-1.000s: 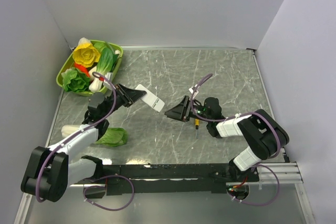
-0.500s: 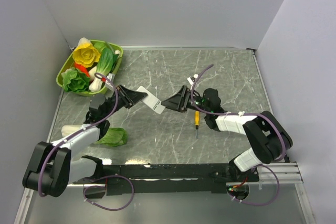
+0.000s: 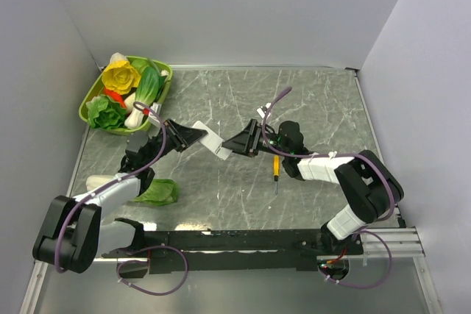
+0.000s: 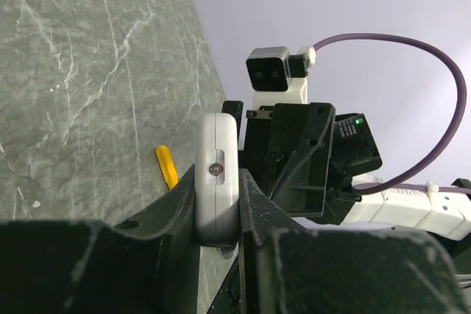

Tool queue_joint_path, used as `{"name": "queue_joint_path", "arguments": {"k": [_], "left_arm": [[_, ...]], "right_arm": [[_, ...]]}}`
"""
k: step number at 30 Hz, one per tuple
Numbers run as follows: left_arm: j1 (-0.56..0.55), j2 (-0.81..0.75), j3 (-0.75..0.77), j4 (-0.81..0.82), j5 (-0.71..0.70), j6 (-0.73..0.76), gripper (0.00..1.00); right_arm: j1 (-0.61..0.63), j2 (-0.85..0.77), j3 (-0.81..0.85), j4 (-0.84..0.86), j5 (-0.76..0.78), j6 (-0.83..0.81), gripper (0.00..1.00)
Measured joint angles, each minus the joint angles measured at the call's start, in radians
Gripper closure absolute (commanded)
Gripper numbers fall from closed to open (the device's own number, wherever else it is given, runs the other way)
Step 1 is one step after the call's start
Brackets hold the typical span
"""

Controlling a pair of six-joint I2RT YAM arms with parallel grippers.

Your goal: Unload the batteries from the remote control

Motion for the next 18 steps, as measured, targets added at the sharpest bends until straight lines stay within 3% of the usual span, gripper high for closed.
{"name": "queue_joint_path", "arguments": {"k": [9, 18], "left_arm": [[0.0, 0.004, 0.0, -0.002, 0.0, 0.0, 0.99], [0.001, 0.004, 0.013, -0.036, -0.001, 0.011, 0.99]], "right_arm": [[0.014, 0.031, 0.004, 0.011, -0.002, 0.01, 0.56], [0.014, 0.055, -0.001, 0.039, -0.003, 0.026, 0.62]]}}
